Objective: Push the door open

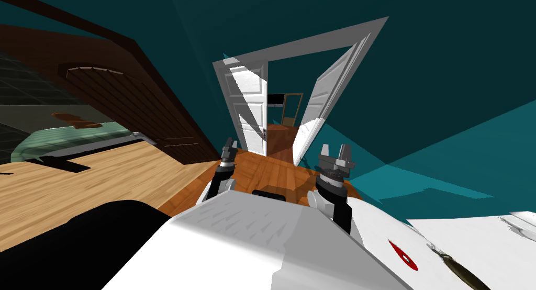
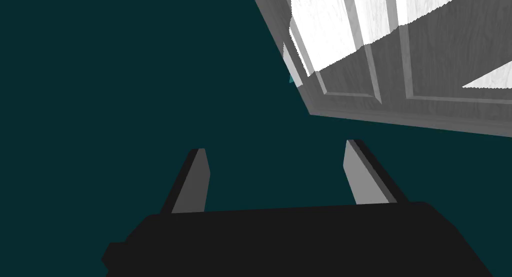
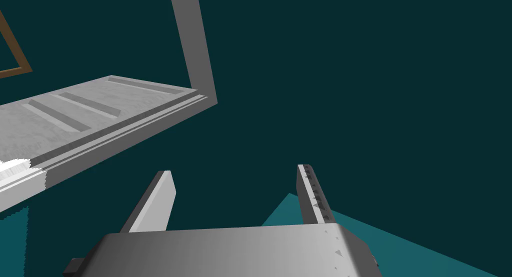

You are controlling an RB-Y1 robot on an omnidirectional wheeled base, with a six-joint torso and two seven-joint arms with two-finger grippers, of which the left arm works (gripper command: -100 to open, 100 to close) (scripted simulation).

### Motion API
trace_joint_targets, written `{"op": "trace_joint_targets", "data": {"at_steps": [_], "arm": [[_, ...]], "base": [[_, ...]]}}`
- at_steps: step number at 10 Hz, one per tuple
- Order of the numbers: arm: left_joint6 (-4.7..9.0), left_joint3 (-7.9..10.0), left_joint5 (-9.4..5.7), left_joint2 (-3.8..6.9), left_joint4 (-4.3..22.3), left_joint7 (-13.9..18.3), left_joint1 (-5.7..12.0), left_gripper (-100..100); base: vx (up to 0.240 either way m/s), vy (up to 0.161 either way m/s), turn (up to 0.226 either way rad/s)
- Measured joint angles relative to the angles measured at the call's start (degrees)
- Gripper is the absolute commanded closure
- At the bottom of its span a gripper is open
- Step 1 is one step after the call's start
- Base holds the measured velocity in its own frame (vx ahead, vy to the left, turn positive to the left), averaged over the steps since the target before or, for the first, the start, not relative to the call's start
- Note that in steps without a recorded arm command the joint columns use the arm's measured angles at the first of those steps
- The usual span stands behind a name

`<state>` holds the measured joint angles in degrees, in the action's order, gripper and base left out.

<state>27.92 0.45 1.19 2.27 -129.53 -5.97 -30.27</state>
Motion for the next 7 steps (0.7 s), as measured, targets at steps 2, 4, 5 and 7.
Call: {"op": "trace_joint_targets", "data": {"at_steps": [2, 4, 5, 7], "arm": [[-0.88, -0.04, 2.07, 0.31, 0.9, -0.8, 0.45, -100], [-1.53, -0.51, 4.43, 0.32, 2.0, -1.9, 0.71, -100], [-2.03, -0.64, 5.65, 0.43, 2.4, -2.5, 0.76, -100], [-2.92, -0.6, 8.0, 0.82, 3.5, -3.4, 1.14, -100]], "base": [[0.054, 0.01, 0.012], [0.042, 0.007, 0.01], [0.04, 0.005, 0.012], [0.052, 0.009, 0.01]]}}
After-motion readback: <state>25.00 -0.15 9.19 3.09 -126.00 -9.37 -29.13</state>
